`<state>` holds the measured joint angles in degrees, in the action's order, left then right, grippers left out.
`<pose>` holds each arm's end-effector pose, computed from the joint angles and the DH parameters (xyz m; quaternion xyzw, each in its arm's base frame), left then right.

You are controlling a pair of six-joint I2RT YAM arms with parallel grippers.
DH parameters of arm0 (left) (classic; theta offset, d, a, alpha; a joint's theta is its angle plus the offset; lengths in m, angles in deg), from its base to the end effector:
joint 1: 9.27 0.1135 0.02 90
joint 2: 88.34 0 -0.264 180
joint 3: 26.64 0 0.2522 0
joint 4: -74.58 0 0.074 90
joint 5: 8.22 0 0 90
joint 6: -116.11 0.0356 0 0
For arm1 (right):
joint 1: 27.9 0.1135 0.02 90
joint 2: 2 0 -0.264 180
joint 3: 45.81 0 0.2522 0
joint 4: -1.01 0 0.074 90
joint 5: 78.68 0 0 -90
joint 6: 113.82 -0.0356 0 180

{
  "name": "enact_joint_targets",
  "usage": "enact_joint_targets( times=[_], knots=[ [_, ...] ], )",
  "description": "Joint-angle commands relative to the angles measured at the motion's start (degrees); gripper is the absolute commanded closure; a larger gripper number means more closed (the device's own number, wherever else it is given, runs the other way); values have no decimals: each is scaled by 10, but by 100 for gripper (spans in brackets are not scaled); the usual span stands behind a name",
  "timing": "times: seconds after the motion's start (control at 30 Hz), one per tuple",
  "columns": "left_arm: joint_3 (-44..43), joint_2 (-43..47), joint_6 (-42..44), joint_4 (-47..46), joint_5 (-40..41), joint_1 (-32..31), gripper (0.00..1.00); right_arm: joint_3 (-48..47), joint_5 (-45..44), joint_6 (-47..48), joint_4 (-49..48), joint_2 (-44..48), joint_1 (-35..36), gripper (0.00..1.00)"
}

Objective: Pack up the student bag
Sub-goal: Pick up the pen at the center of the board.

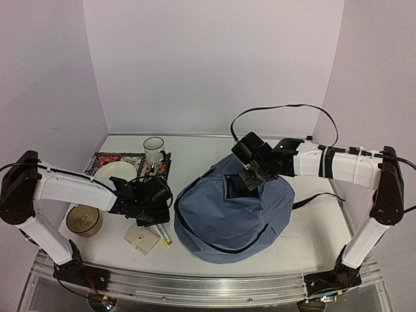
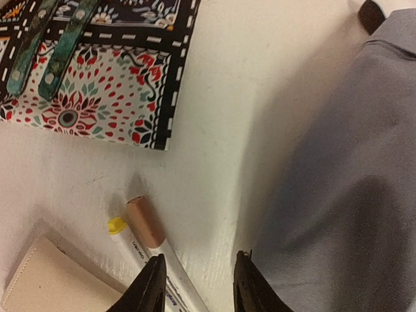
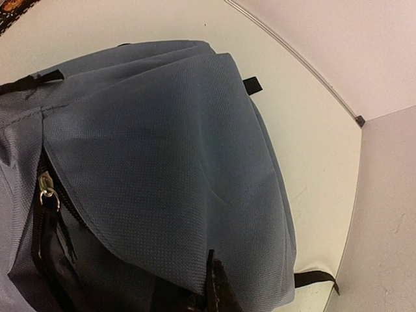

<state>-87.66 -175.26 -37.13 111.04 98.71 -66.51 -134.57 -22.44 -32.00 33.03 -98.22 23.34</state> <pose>0.1618 -0.2322 0.1712 -0.0854 0.9573 -0.1342 0.2414 0.2525 0.2829 0.2773 -0.2023 0.8505 -0.0257 0.4848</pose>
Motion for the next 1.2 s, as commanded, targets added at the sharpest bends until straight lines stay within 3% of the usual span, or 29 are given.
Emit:
enact_joint_targets(
  times=[0.0, 0.53, 0.9, 1.0, 1.17],
  knots=[
    [-23, -36, -6, 13, -9, 6, 64, 2, -25, -16, -4, 12, -5, 100],
    [-45, -129, 4, 14, -58, 8, 73, 28, -21, -20, -20, 24, -5, 100],
    [-125, -228, 64, 59, -72, 12, 100, 36, -28, -21, -25, 39, -5, 100],
    [-148, -244, 79, 83, -65, 12, 98, 38, -29, -22, -25, 42, -5, 100],
    [-170, -257, 95, 118, -59, 12, 85, 43, -32, -22, -26, 50, -5, 100]
  ],
)
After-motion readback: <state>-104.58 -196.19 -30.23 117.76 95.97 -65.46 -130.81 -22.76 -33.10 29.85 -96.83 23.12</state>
